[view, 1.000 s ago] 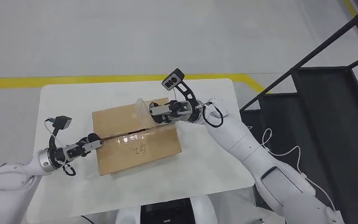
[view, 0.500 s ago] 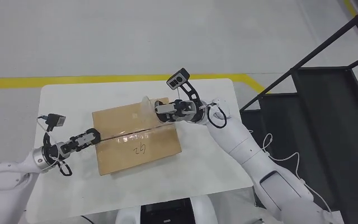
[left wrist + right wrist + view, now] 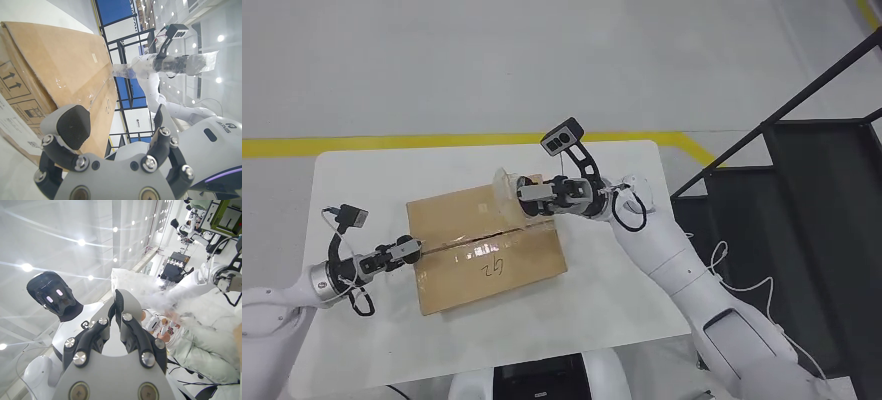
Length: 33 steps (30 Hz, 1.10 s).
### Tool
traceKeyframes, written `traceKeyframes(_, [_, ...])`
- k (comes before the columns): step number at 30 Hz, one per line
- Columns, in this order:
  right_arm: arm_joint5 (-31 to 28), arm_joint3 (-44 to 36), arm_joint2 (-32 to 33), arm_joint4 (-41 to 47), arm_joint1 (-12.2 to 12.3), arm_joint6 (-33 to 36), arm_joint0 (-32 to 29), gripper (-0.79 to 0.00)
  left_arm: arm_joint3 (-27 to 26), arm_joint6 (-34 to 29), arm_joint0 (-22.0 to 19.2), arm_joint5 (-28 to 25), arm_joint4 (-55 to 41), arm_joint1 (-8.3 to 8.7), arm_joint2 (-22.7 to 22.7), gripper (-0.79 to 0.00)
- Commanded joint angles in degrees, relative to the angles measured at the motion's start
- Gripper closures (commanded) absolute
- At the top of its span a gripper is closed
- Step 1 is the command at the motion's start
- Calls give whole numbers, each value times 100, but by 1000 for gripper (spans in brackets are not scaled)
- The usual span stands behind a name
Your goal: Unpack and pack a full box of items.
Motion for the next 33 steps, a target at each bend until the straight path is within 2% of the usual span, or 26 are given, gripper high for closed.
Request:
traceKeyframes(1, [0, -24, -4, 11, -29, 0, -42, 0, 11, 2, -4, 13, 32, -8, 8, -785])
traceKeyframes(18, [-456, 1016, -525, -505, -467, -455, 98, 0, 48, -97, -59, 147, -1, -70, 4, -785])
traceKeyframes(33, [-397, 1551, -760, -956, -678, -397, 202, 0, 56, -208, -62, 197, -50, -109, -73, -785])
